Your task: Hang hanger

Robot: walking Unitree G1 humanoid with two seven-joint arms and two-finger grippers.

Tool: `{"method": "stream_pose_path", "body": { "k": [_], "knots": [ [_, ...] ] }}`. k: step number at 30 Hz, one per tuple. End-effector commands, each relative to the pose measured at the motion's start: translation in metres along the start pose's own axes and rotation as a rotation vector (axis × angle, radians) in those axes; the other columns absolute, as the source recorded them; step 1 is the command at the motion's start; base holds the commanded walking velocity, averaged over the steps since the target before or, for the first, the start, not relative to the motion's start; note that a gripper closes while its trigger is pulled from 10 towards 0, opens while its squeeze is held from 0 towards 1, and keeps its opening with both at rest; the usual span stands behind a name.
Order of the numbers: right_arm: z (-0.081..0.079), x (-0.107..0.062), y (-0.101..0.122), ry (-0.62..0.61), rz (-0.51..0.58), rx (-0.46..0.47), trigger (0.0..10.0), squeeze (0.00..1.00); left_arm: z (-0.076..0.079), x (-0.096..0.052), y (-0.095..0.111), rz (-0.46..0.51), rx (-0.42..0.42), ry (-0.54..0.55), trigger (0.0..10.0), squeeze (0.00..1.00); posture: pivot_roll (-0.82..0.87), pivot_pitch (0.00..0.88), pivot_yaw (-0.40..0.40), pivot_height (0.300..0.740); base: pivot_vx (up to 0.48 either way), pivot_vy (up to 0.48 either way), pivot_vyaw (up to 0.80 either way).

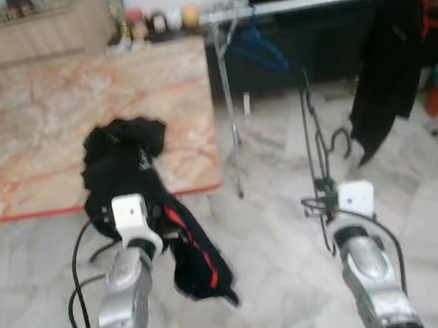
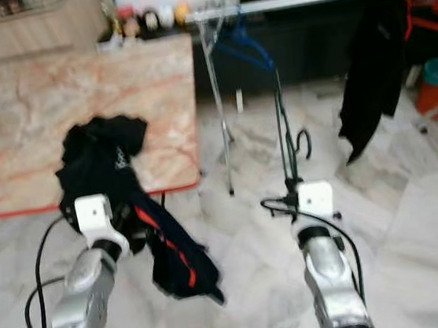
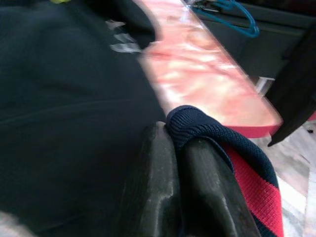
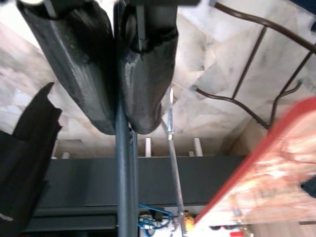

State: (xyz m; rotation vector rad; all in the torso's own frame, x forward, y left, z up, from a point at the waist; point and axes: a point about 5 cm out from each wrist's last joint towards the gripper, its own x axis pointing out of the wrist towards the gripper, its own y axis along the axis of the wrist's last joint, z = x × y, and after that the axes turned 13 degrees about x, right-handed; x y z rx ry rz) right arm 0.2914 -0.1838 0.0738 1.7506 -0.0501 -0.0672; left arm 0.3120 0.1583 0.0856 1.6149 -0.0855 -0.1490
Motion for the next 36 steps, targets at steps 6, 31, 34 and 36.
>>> {"method": "stream_pose_path", "body": {
  "k": [6, 31, 34, 36],
  "knots": [
    [0.013, -0.001, -0.005, -0.118, -0.003, -0.025, 10.0, 0.0, -0.007, 0.0, 0.01, 0.053, 0.024, 0.027, 10.0, 0.0, -0.01, 0.0, 0.049, 0.74, 0.0, 0.291, 0.0],
    [0.091, -0.077, -0.105, -0.492, -0.584, -0.061, 10.0, 0.0, -0.014, -0.01, 0.014, 0.086, 0.024, 0.067, 10.0, 0.0, 0.0, 0.0, 0.028, 0.74, 0.0, 0.092, 0.0],
    [0.083, -0.084, -0.119, -0.431, -0.662, -0.005, 10.0, 0.0, -0.015, -0.013, 0.02, 0.113, 0.016, 0.076, 10.0, 0.0, 0.01, 0.0, 0.026, 0.74, 0.0, 0.0, 0.0],
    [0.08, -0.087, -0.124, -0.404, -0.691, 0.002, 10.0, 0.0, -0.014, -0.014, 0.023, 0.124, 0.018, 0.075, 10.0, 0.0, 0.01, 0.0, 0.024, 0.74, 0.0, 0.0, 0.0]
  ]
}}
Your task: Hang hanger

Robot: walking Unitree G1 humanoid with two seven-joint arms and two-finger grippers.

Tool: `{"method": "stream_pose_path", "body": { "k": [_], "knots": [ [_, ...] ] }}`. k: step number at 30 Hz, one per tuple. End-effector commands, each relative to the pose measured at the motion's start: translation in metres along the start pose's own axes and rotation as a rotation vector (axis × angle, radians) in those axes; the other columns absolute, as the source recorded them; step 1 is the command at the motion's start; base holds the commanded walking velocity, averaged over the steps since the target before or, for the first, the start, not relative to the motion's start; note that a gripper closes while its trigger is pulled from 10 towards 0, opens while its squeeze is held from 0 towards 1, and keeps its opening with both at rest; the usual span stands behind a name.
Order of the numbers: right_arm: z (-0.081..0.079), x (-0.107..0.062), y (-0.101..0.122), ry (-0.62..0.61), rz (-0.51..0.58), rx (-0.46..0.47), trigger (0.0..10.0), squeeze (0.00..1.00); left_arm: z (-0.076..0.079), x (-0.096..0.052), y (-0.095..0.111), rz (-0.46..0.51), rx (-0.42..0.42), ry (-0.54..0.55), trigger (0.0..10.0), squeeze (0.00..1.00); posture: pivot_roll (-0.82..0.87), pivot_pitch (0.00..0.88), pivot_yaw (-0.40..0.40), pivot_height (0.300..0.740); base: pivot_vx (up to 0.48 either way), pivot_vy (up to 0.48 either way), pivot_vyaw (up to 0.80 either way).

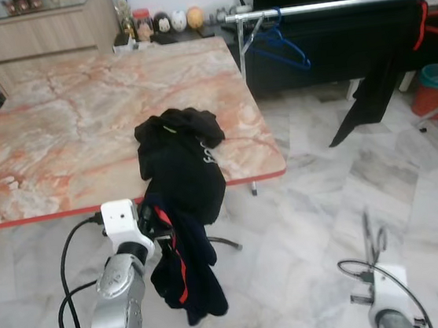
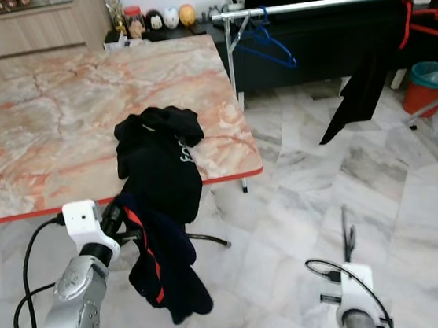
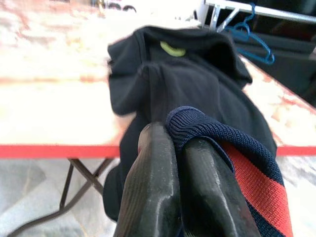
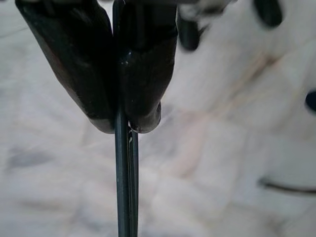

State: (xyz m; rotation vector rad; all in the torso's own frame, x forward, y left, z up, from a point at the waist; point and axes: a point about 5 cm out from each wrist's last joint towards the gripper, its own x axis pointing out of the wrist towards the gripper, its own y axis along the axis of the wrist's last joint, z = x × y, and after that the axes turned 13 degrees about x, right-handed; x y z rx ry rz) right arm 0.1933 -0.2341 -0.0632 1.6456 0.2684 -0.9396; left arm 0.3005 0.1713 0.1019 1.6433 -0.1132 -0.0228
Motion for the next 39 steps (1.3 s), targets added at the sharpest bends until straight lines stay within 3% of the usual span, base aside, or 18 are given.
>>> {"method": "stream_pose_path", "body": {
  "k": [1, 6, 11, 16, 23, 28, 31, 34, 37, 39],
  "knots": [
    [-0.006, 0.0, -0.004, 0.049, -0.015, -0.004, 10.0, 0.0, 0.001, 0.002, 0.012, 0.045, -0.019, 0.001, 10.0, 0.0, 0.02, 0.0, 0.022, 0.74, 0.0, 0.0, 0.0],
    [-0.008, -0.005, -0.029, 0.096, -0.143, -0.061, 10.0, 0.0, 0.004, 0.006, 0.02, 0.07, -0.04, -0.013, 10.0, 0.0, 0.03, 0.0, 0.024, 0.74, 0.0, 0.0, 0.0],
    [0.005, -0.012, -0.053, 0.069, -0.247, -0.143, 10.0, 0.0, 0.003, 0.006, 0.02, 0.067, -0.035, -0.012, 10.0, 0.0, 0.03, 0.0, 0.024, 0.74, 0.0, 0.0, 0.0],
    [0.024, -0.016, -0.061, 0.035, -0.274, -0.095, 10.0, 0.0, 0.003, 0.003, 0.019, 0.051, -0.029, -0.012, 10.0, 0.0, 0.02, 0.0, 0.029, 0.74, 0.0, 0.0, 0.0],
    [0.038, -0.019, -0.063, 0.04, -0.3, -0.147, 10.0, 0.0, -0.001, 0.003, 0.028, 0.074, -0.026, 0.007, 10.0, 0.0, 0.02, 0.0, 0.031, 0.74, 0.0, 0.0, 0.0],
    [0.036, -0.019, -0.063, 0.053, -0.295, -0.134, 10.0, 0.0, -0.008, 0.004, 0.06, 0.181, -0.015, 0.046, 10.0, 0.0, 0.03, 0.0, 0.029, 0.74, 0.0, 0.0, 0.0],
    [0.033, -0.019, -0.064, 0.065, -0.288, -0.128, 10.0, 0.0, -0.013, 0.011, 0.091, 0.279, 0.004, 0.07, 10.0, 0.0, 0.04, 0.0, 0.027, 0.74, 0.0, 0.0, 0.0],
    [0.033, -0.019, -0.063, 0.065, -0.286, -0.127, 10.0, 0.0, -0.014, 0.012, 0.098, 0.302, 0.007, 0.071, 10.0, 0.0, 0.04, 0.0, 0.028, 0.74, 0.0, 0.0, 0.0],
    [0.033, -0.019, -0.064, 0.064, -0.282, -0.111, 10.0, 0.0, -0.019, 0.016, 0.122, 0.372, -0.006, 0.085, 10.0, 0.0, 0.03, 0.0, 0.033, 0.74, 0.0, 0.0, 0.0],
    [0.033, -0.019, -0.064, 0.066, -0.282, -0.112, 10.0, 0.0, -0.021, 0.017, 0.123, 0.373, -0.006, 0.088, 10.0, 0.0, 0.04, 0.0, 0.033, 0.74, 0.0, 0.0, 0.0]
  ]
}}
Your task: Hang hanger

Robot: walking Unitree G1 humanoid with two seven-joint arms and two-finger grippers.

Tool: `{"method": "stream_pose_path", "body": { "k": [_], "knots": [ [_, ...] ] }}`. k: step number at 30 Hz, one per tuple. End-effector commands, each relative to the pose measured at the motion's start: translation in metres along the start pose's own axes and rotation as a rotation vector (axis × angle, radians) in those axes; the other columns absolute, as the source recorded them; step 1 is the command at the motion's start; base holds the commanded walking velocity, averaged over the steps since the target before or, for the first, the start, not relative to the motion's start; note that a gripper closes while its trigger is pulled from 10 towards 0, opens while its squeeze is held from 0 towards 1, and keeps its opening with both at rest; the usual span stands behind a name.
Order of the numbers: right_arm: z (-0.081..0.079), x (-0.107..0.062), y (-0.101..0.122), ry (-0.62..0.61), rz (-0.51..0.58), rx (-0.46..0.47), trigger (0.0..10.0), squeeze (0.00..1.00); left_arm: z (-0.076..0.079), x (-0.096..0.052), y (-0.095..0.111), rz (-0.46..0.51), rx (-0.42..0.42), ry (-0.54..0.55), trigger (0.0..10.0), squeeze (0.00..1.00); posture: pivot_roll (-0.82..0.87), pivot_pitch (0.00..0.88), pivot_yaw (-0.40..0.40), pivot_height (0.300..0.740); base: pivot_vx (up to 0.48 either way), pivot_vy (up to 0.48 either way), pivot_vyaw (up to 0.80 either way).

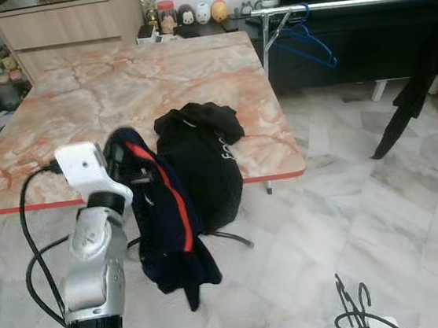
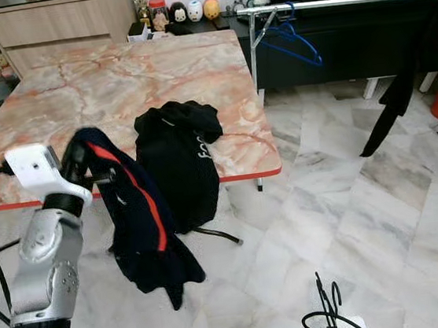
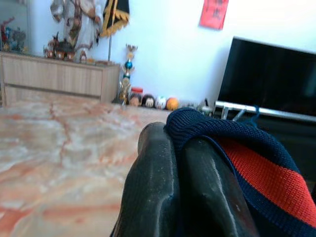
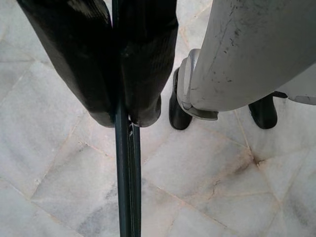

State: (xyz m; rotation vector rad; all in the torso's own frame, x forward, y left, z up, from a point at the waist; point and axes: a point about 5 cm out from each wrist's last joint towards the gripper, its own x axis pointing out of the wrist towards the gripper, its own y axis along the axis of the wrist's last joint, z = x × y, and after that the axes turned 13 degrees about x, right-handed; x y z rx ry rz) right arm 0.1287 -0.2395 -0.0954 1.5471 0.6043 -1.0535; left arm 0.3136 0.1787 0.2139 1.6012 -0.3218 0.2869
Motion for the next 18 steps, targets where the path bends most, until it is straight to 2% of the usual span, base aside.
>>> {"method": "stream_pose_path", "body": {
  "k": [1, 4, 7, 18],
  "knots": [
    [-0.0004, -0.0004, -0.0025, 0.001, -0.002, 0.022, 10.0, 0.0, -0.0067, 0.003, 0.0136, 0.045, 0.0, 0.018, 10.0, 0.0, 0.04, 0.0, 0.033, 0.74, 0.0, 0.0, 0.0],
    [-0.0005, -0.0004, -0.0029, 0.002, -0.004, 0.021, 10.0, 0.0, -0.0084, 0.0027, 0.0141, 0.044, 0.003, 0.022, 10.0, 0.0, 0.04, 0.0, 0.035, 0.74, 0.0, 0.0, 0.0],
    [-0.0002, -0.0004, -0.0028, 0.005, -0.004, 0.022, 10.0, 0.0, -0.0092, 0.0027, 0.015, 0.041, 0.001, 0.031, 10.0, 0.0, 0.04, 0.0, 0.031, 0.74, 0.251, 0.0, 0.0],
    [-0.0009, -0.0003, -0.002, 0.013, 0.001, 0.033, 10.0, 0.0, -0.0111, 0.0073, 0.0189, 0.042, -0.002, 0.036, 10.0, 0.0, 0.04, 0.0, 0.03, 0.74, 0.329, 0.0, 0.0]
  ]
}}
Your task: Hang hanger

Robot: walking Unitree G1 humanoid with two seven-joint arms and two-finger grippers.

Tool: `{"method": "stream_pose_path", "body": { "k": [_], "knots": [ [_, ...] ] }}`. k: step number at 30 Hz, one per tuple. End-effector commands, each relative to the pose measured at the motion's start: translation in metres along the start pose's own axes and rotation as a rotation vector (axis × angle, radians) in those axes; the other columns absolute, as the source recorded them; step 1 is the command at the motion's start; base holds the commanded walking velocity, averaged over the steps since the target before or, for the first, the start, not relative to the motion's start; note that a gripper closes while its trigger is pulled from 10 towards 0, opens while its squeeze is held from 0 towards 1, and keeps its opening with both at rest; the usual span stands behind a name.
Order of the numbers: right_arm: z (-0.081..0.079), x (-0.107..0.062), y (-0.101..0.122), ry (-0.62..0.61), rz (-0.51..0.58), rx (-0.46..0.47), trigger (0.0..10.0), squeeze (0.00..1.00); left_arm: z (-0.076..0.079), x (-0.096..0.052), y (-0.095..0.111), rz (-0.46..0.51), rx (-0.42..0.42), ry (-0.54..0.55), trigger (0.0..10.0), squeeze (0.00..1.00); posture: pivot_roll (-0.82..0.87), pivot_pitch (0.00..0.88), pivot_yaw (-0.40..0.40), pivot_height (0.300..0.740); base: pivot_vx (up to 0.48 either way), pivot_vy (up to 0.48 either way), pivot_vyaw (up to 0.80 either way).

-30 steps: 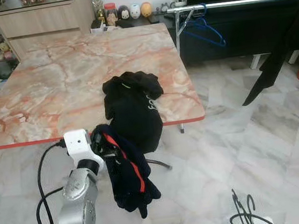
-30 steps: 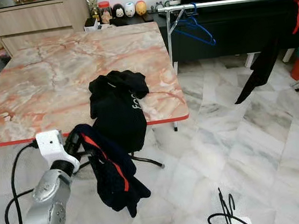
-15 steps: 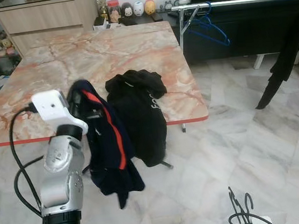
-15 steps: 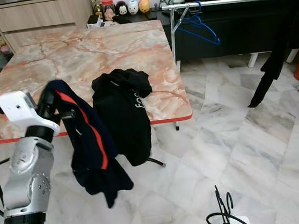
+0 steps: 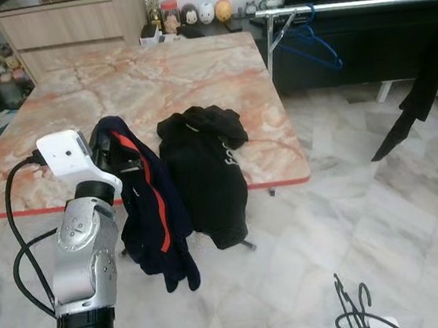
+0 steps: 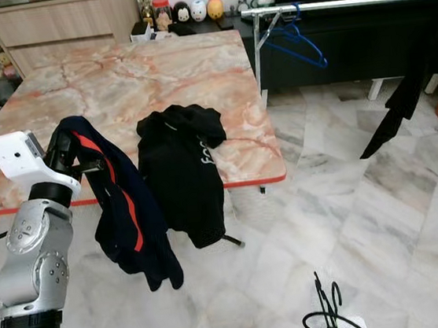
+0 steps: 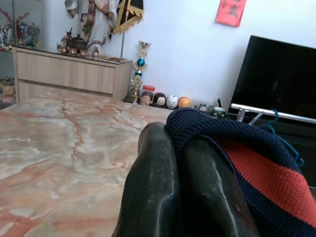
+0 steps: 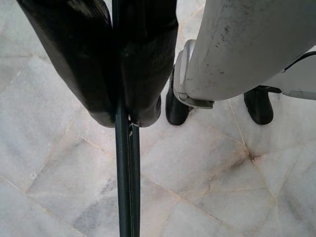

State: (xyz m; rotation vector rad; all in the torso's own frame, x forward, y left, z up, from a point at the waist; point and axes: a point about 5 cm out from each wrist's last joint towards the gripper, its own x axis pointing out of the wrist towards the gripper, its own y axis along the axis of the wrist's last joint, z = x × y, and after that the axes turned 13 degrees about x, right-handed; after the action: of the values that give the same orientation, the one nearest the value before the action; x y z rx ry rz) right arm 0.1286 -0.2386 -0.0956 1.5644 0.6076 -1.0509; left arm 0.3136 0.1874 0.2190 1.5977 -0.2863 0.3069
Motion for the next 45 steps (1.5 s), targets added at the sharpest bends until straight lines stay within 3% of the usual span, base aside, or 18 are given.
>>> {"method": "stream_pose_path", "body": {
  "k": [1, 12, 15, 19, 25, 32, 34, 38, 40, 41, 44, 45],
  "knots": [
    [0.0, 0.0, -0.002, 0.001, 0.001, 0.021, 10.0, 0.0, -0.002, 0.006, 0.015, 0.053, -0.005, 0.002, 10.0, 0.0, 0.04, 0.0, 0.03, 0.74, 0.349, 0.0, 0.0],
    [-0.003, 0.0, -0.001, 0.012, 0.006, 0.037, 10.0, 0.0, -0.008, 0.03, 0.039, 0.132, 0.05, -0.037, 10.0, 0.0, 0.05, 0.0, 0.034, 0.74, 0.366, 0.0, 0.0],
    [-0.004, 0.0, -0.001, 0.017, 0.006, 0.04, 10.0, 0.0, -0.012, 0.047, 0.055, 0.179, 0.077, -0.061, 10.0, 0.0, 0.05, 0.0, 0.036, 0.74, 0.372, 0.0, 0.0],
    [-0.006, 0.001, 0.0, 0.019, 0.007, 0.041, 10.0, 0.0, -0.014, 0.059, 0.062, 0.194, 0.094, -0.078, 10.0, 0.0, 0.06, 0.0, 0.036, 0.74, 0.375, 0.0, 0.0],
    [-0.009, 0.001, 0.001, 0.027, 0.011, 0.053, 10.0, 0.0, -0.019, 0.098, 0.087, 0.243, 0.142, -0.113, 10.0, 0.0, 0.05, 0.0, 0.047, 0.74, 0.38, 0.0, 0.0],
    [-0.01, 0.001, 0.002, 0.029, 0.009, 0.054, 10.0, 0.0, -0.017, 0.111, 0.098, 0.27, 0.153, -0.132, 10.0, 0.0, 0.05, 0.0, 0.053, 0.74, 0.386, 0.0, 0.0],
    [-0.01, 0.001, 0.001, 0.03, 0.008, 0.054, 10.0, 0.0, -0.015, 0.11, 0.092, 0.255, 0.147, -0.144, 10.0, 0.0, 0.05, 0.0, 0.053, 0.74, 0.39, 0.0, 0.0],
    [-0.009, 0.001, 0.0, 0.029, 0.001, 0.049, 10.0, 0.0, -0.01, 0.096, 0.059, 0.16, 0.107, -0.217, 10.0, 0.0, 0.05, 0.0, 0.053, 0.74, 0.0, 0.0, 0.0],
    [-0.008, 0.001, -0.001, 0.032, -0.002, 0.044, 10.0, 0.0, -0.008, 0.07, 0.025, 0.038, 0.064, -0.285, 10.0, 0.0, 0.05, 0.0, 0.047, 0.74, 0.0, 0.0, 0.0],
    [-0.008, 0.001, -0.001, 0.032, -0.002, 0.044, 10.0, 0.0, -0.008, 0.07, 0.025, 0.038, 0.064, -0.285, 10.0, 0.0, 0.05, 0.0, 0.047, 0.74, 0.0, 0.0, 0.0],
    [-0.007, 0.001, -0.002, 0.032, -0.007, 0.032, 10.0, 0.0, -0.01, 0.038, -0.006, -0.078, 0.07, -0.335, 10.0, 0.0, 0.06, 0.0, 0.045, 0.74, 0.0, 0.0, 0.0],
    [-0.007, 0.001, -0.002, 0.032, -0.007, 0.032, 10.0, 0.0, -0.01, 0.038, -0.006, -0.078, 0.07, -0.335, 10.0, 0.0, 0.06, 0.0, 0.045, 0.74, 0.0, 0.0, 0.0]
  ]
}}
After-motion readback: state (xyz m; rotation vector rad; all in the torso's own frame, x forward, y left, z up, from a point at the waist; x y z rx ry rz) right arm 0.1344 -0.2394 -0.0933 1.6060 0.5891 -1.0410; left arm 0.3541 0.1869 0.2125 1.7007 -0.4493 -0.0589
